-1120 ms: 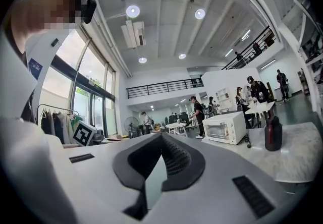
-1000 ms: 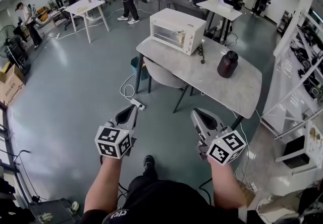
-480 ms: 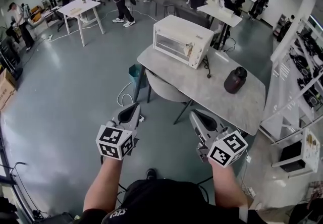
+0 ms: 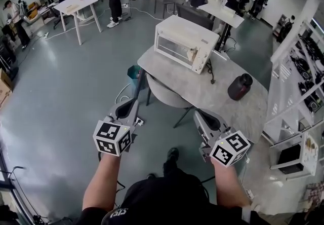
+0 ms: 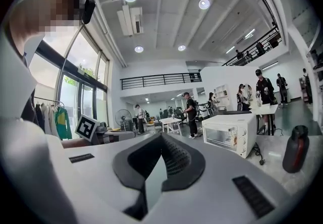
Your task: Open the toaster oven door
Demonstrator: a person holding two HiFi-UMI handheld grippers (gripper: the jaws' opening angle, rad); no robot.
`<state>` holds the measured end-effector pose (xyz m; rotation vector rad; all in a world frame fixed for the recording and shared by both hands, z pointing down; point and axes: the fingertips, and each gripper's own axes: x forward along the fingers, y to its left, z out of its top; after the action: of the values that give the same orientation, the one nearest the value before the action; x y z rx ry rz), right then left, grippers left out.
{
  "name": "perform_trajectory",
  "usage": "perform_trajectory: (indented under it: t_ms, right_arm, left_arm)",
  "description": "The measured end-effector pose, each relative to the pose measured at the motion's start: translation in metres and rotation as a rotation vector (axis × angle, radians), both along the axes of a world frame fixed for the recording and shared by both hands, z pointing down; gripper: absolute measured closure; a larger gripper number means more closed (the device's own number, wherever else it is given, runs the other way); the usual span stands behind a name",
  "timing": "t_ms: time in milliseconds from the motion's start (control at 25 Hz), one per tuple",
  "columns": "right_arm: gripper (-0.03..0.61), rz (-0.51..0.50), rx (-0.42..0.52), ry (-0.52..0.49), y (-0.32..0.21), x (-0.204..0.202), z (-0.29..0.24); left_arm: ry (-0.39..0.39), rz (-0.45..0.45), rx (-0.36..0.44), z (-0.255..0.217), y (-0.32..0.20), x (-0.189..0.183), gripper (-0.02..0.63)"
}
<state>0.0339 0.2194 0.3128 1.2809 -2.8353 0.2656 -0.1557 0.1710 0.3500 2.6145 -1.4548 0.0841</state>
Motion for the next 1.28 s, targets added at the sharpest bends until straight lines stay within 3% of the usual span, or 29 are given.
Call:
perform_trajectory:
  t_ms: [520,840,1040,1280]
  right_arm:
    - [0.584,-0.001,-0.059,-0.066,-0.148,0.051,0.028]
    - [0.584,0.014,-0.133,-0.095,-0.257,0.11,0.054]
    - [0.584,-0.006,-0.152,-0.107,-0.295,0.129,0.063]
    - [0.585,0.043,-0.152,-0.123,-0.323,0.139,0.068]
  left_arm:
    - [-0.043,-0.011,-0.059,0.02,-0.133,0.047,0.607]
    - [-0.097,-0.009,-0.109,0.029,-0.229,0.105,0.607]
    - [-0.121,-0.003,-0.117,0.03,-0.259,0.131,0.607]
    - [-0.123,-0.005,-0.124,0.031,-0.283,0.132,0.607]
